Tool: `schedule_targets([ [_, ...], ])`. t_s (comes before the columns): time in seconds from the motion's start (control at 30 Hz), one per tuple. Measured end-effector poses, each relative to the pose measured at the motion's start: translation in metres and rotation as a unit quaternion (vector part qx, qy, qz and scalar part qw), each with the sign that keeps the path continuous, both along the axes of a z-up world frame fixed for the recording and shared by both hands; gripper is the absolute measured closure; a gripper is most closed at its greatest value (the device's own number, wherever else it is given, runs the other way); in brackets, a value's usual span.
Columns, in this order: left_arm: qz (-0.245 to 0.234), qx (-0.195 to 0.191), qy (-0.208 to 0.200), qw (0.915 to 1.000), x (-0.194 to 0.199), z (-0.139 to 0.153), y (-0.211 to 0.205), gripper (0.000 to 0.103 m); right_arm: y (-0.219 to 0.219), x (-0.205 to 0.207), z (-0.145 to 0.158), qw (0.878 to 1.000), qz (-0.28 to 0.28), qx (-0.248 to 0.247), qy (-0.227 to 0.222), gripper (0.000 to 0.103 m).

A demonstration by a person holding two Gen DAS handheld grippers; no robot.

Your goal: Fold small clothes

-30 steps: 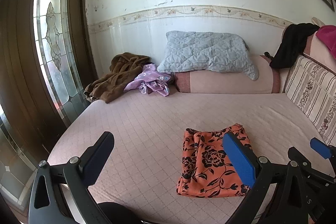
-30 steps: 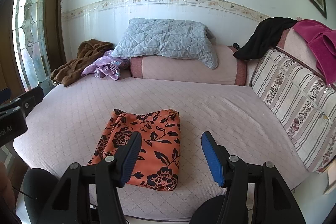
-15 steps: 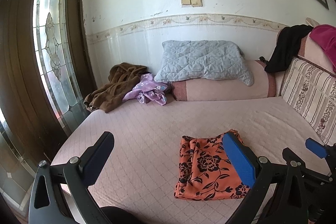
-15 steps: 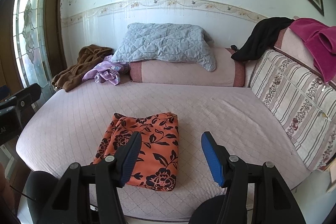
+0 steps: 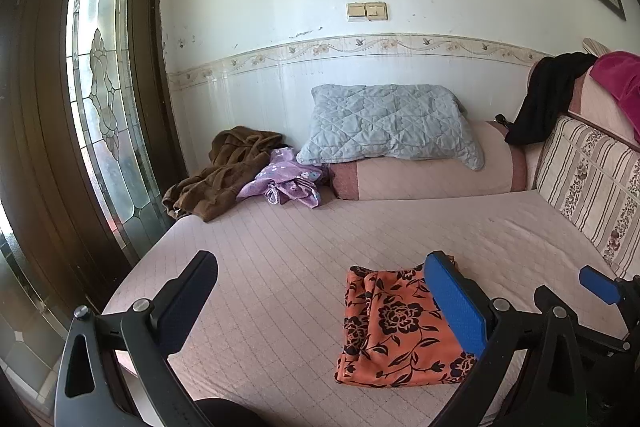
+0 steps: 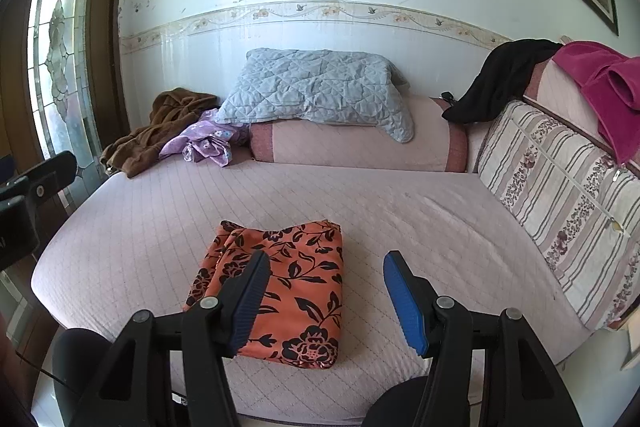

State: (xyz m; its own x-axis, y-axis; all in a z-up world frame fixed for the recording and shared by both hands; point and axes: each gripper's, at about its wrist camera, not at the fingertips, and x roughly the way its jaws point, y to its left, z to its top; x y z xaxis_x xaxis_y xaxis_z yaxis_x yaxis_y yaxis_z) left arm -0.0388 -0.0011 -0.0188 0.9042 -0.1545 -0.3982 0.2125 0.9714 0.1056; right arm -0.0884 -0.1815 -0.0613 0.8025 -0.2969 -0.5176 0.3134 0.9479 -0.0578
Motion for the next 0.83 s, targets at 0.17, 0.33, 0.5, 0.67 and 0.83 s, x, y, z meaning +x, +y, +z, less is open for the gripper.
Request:
schedule_targets([
  [0.17,-0.001,-0.002,0.006,1.0000,0.003,-0.002,0.001,0.000,0.002,0.002,-0.002,1.000,0.001,-0.004,0.005,0.040],
  [0.33,0.000,-0.003,0.010,0.9999,0.009,-0.005,0.003,0.000,0.003,0.007,-0.004,1.000,0.001,-0.005,0.010,0.040],
  [0.5,-0.001,-0.006,0.013,0.9999,0.013,-0.007,0.005,0.000,0.009,0.011,-0.005,1.000,0.006,-0.009,0.013,0.040],
  [0.67,-0.001,-0.009,0.020,0.9998,0.019,-0.012,0.005,0.000,0.012,0.016,-0.010,1.000,0.009,-0.013,0.021,0.040],
  [0.83,-0.003,-0.015,0.025,0.9996,0.034,-0.021,0.006,0.000,0.007,0.028,-0.014,1.000,0.010,-0.005,0.028,0.040],
])
